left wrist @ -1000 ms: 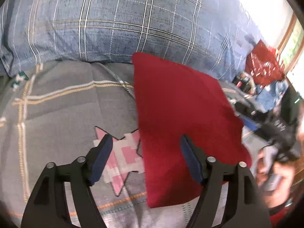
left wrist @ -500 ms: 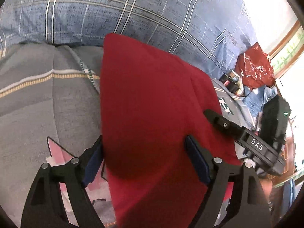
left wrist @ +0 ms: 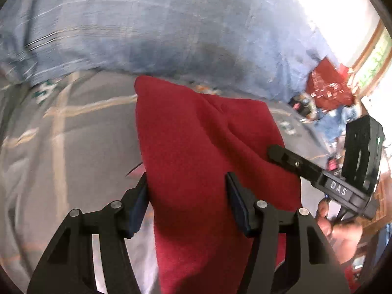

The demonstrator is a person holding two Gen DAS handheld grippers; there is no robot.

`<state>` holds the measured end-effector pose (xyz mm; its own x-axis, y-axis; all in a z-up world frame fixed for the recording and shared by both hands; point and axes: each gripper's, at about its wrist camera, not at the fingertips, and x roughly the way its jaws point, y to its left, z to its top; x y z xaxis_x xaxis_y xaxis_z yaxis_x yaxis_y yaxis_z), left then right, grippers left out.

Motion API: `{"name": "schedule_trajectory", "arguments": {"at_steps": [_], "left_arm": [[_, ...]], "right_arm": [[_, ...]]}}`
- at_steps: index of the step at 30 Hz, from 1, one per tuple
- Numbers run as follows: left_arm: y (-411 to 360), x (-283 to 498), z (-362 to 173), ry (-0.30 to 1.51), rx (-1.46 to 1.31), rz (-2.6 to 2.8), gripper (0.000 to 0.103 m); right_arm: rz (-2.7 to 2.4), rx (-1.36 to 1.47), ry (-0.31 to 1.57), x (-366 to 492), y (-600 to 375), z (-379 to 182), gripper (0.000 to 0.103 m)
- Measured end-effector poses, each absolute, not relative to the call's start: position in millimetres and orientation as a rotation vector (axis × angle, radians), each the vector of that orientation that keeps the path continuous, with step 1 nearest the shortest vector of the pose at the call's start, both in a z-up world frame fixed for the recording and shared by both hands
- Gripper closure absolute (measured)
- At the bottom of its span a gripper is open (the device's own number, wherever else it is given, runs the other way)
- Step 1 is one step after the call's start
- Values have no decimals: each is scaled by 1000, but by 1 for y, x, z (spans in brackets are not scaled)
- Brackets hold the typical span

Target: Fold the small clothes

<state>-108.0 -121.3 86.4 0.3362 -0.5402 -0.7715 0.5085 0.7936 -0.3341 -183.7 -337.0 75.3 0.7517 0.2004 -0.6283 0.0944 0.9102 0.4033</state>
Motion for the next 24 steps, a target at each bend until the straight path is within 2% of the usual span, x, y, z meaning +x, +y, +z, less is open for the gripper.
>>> {"name": "schedule_trajectory", "arguments": {"at_steps": [3, 5, 11, 14, 17, 18, 24], "left_arm": [[-112, -111, 58, 1078, -21, -608, 44], [-105, -117, 50, 1045, -40, -602, 41], [-110, -123, 53, 908, -11, -533, 32], [-109, -121, 47, 881, -2, -535, 29], [-102, -123, 49, 831, 26, -524, 26], [-101, -124, 51, 810, 38, -508, 26], [-95, -127, 57, 756, 35, -455, 26]], "right_arm": [[-19, 358, 808, -177, -321, 54, 55], [-94, 309, 850, -180, -320, 51, 55], [28, 309, 743, -212, -300, 90, 55], [62, 233, 811, -204, -274, 70, 59], [-59, 183, 914, -194, -271, 26, 60], [-57, 207, 877, -197, -273, 22, 59], [-62, 194, 833, -211, -264, 50, 54]]}}
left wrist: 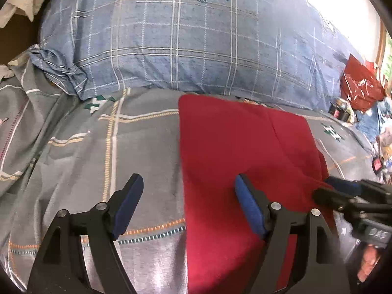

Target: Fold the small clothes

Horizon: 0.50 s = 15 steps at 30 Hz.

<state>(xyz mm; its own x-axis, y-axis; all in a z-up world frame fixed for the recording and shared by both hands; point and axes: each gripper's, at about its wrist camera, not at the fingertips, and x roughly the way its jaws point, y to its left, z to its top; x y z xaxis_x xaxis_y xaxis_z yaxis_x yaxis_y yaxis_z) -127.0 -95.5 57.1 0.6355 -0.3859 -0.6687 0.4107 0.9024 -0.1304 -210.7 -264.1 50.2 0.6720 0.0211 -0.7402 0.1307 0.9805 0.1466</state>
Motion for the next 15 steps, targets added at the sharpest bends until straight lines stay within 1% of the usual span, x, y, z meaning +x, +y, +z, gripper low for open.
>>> {"name": "schedule_trajectory", "arguments": {"at_steps": [1, 3, 8, 11, 13, 15], "left_arm": [[-94, -128, 57, 750, 30, -451, 26], [-92, -129, 58, 733, 30, -438, 26], [-94, -132, 57, 708, 90, -402, 25], [-93, -134, 58, 709, 91, -405, 25], [-92, -135, 58, 705, 90, -404, 25], [-91, -135, 59, 700, 101, -394, 23]], "right_arm": [[-74, 181, 810, -213, -262, 58, 52], [-95, 162, 787, -208, -258, 63, 42], [-147, 168, 779, -189, -255, 66, 42], [-204, 153, 892, -162, -260, 42, 41], [-205, 170, 890, -159, -262, 37, 40], [-207, 178, 867, -168, -260, 44, 41]]}}
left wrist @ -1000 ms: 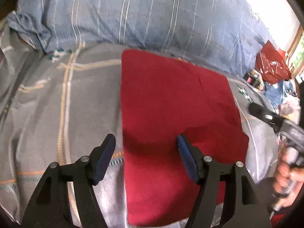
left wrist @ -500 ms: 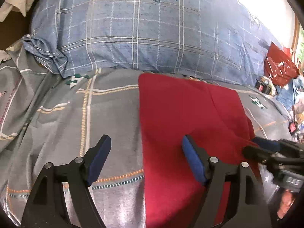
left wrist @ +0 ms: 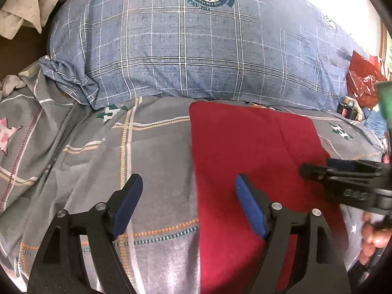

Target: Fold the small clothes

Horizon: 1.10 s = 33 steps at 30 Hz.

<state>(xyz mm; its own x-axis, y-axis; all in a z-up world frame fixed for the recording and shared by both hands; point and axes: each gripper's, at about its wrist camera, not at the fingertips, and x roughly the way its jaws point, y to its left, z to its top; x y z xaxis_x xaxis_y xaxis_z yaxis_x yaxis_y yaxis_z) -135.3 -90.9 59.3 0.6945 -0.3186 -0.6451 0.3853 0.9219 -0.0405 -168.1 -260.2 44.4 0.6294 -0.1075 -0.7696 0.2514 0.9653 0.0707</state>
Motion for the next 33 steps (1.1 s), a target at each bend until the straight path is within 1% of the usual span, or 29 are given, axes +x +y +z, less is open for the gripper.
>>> {"name": "schedule_trajectory", "arguments": {"at_steps": [2, 6, 8, 12, 20, 22, 24, 25, 33], "left_arm": [[-90, -135, 61, 696, 99, -390, 21], [-85, -136, 67, 683, 61, -392, 20], [-83, -138, 70, 663, 56, -393, 17], [-82, -142, 74, 644, 67, -423, 16], [-80, -148, 79, 608, 104, -390, 16], [-79, -148, 80, 602, 109, -379, 16], [-77, -148, 81, 598, 102, -377, 16], [-75, -148, 81, 599, 96, -377, 16], [-73, -147, 81, 603, 90, -373, 16]], "right_arm": [[-204, 182, 839, -180, -255, 51, 39], [-224, 136, 790, -203, -242, 60, 31], [-230, 130, 751, -214, -237, 63, 29], [-236, 141, 717, -225, -231, 66, 26], [-225, 145, 730, -228, -221, 65, 25], [-226, 142, 728, -229, -220, 65, 24], [-228, 132, 727, -229, -217, 66, 19], [-226, 130, 725, -229, -217, 66, 18], [-226, 134, 752, -226, -215, 60, 16]]}}
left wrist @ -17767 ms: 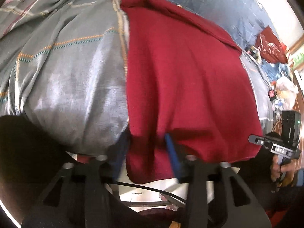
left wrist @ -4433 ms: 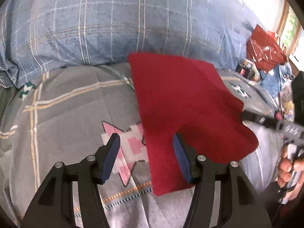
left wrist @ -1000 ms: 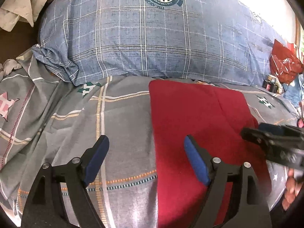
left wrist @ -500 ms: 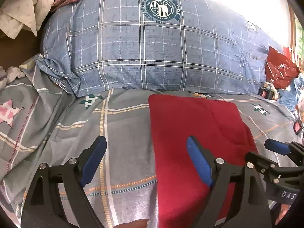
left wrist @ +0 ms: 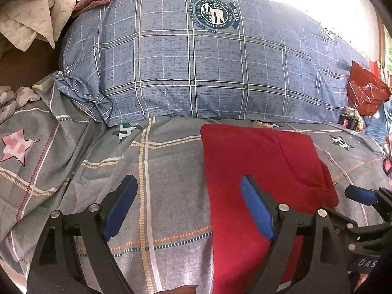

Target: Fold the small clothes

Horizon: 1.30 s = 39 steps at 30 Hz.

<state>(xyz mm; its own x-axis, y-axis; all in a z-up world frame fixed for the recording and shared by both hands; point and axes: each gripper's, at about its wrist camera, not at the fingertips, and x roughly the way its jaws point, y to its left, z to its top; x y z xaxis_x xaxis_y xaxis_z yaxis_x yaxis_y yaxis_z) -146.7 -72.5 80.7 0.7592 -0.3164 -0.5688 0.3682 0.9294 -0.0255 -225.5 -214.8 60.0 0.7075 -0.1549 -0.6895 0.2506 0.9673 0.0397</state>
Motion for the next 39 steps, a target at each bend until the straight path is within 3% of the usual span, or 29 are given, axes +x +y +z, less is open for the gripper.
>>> {"name": "schedule_trajectory", "arguments": {"at_steps": [39], "left_arm": [[-83, -145, 73, 622, 106, -366, 16]], "right_arm": [[-247, 184, 784, -205, -226, 46, 16]]}}
